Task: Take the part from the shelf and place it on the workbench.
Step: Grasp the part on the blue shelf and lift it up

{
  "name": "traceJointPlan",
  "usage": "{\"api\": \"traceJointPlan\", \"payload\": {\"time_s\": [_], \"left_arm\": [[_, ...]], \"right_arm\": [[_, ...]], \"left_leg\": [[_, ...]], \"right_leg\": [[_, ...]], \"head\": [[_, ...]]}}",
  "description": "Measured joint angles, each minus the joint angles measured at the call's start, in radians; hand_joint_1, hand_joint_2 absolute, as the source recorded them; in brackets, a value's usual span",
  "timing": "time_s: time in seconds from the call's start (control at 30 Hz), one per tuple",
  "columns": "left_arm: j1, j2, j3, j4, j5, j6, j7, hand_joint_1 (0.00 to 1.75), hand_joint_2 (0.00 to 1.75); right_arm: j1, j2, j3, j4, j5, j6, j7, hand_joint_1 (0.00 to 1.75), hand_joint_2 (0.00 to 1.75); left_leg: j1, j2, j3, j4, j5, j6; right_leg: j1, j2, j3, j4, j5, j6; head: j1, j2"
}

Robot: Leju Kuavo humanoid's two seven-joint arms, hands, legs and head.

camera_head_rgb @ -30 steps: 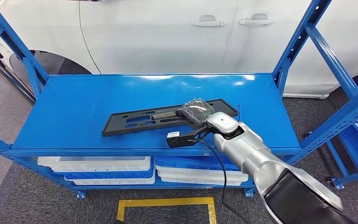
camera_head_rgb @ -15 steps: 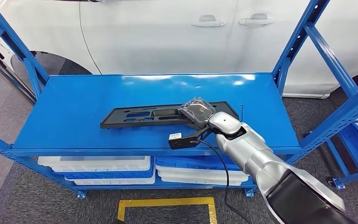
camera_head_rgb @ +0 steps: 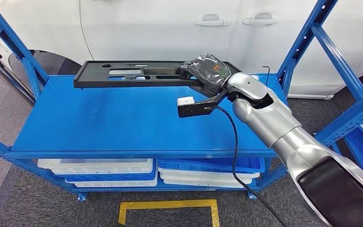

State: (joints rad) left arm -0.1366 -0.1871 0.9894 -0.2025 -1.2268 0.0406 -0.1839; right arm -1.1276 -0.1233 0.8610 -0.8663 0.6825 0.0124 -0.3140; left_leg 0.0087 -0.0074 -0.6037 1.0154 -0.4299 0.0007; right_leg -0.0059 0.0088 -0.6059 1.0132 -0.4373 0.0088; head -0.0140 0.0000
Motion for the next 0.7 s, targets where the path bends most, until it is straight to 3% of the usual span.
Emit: {"api": "traceJointPlan", "payload": {"time_s": [0.07,0.1,0.2,0.23,0.27,0.3,0.37,0.43,0.57,0.7], "left_arm": [[0.0,0.0,0.0,0.0,0.002,0.002,-0.001,0.0,0.0],[-0.001,0.0,0.0,0.0,0.002,0.002,-0.001,0.0,0.0],[-0.004,0.0,0.001,0.0,0.003,0.005,0.001,0.0,0.0],[-0.005,0.0,0.001,0.0,0.003,0.006,0.003,0.0,0.0],[-0.006,0.0,0.001,0.0,0.003,0.007,0.006,0.0,0.0],[-0.007,0.0,0.001,0.0,0.003,0.01,0.009,0.0,0.0],[-0.009,0.0,0.001,0.0,0.003,0.014,0.013,0.0,0.0],[-0.011,0.0,0.001,0.0,0.003,0.017,0.016,0.0,0.0],[-0.014,0.001,0.001,0.0,0.003,0.024,0.023,0.0,0.0],[-0.014,0.002,0.001,0.0,0.004,0.025,0.024,0.0,0.0]], "right_arm": [[-0.005,-0.019,-0.018,-0.051,-0.075,0.034,-0.016,1.75,1.75],[-0.007,-0.026,-0.03,-0.075,-0.12,0.054,-0.024,1.75,1.75],[0.001,-0.044,-0.065,-0.14,-0.275,0.118,-0.045,1.75,1.75],[0.009,-0.049,-0.073,-0.158,-0.325,0.135,-0.051,1.75,1.75],[0.018,-0.054,-0.081,-0.176,-0.375,0.15,-0.059,1.75,1.75],[0.026,-0.057,-0.089,-0.193,-0.423,0.162,-0.068,1.75,1.75],[0.04,-0.059,-0.108,-0.226,-0.512,0.177,-0.088,1.75,1.75],[0.054,-0.056,-0.127,-0.255,-0.589,0.187,-0.106,1.75,1.75],[0.105,-0.047,-0.155,-0.305,-0.712,0.196,-0.126,1.75,1.75],[0.116,-0.044,-0.161,-0.315,-0.733,0.196,-0.128,1.75,1.75]], "left_leg": [[0.003,0.0,0.002,-0.007,0.005,0.013],[0.005,0.0,0.003,-0.011,0.007,0.018],[0.002,0.002,0.003,-0.012,0.006,0.026],[0.002,0.001,0.003,-0.01,0.005,0.028],[0.001,0.0,0.004,-0.008,0.004,0.028],[0.001,-0.001,0.005,-0.006,0.002,0.028],[0.0,-0.003,0.004,0.002,-0.005,0.023],[-0.003,-0.004,0.001,0.008,-0.01,0.015],[-0.005,-0.004,0.003,0.006,-0.011,-0.002],[-0.005,-0.004,0.002,0.007,-0.014,-0.006]], "right_leg": [[-0.001,-0.002,-0.009,0.02,-0.018,0.009],[-0.002,-0.003,-0.026,0.057,-0.042,0.012],[-0.004,-0.003,-0.121,0.259,-0.132,0.017],[-0.005,-0.003,-0.144,0.301,-0.139,0.018],[-0.005,-0.003,-0.147,0.303,-0.125,0.017],[-0.005,-0.003,-0.132,0.264,-0.093,0.015],[-0.004,-0.003,-0.067,0.12,-0.02,0.007],[-0.001,-0.003,-0.027,0.028,0.009,0.0],[0.0,-0.001,-0.022,0.01,0.01,-0.012],[-0.004,-0.003,-0.019,0.005,0.012,-0.015]], "head": [[0.0,0.0],[0.0,0.0],[0.0,0.0],[0.0,0.0],[0.0,0.0],[0.0,0.0],[0.0,0.0],[0.0,0.0],[0.0,0.0],[0.0,0.0]]}}
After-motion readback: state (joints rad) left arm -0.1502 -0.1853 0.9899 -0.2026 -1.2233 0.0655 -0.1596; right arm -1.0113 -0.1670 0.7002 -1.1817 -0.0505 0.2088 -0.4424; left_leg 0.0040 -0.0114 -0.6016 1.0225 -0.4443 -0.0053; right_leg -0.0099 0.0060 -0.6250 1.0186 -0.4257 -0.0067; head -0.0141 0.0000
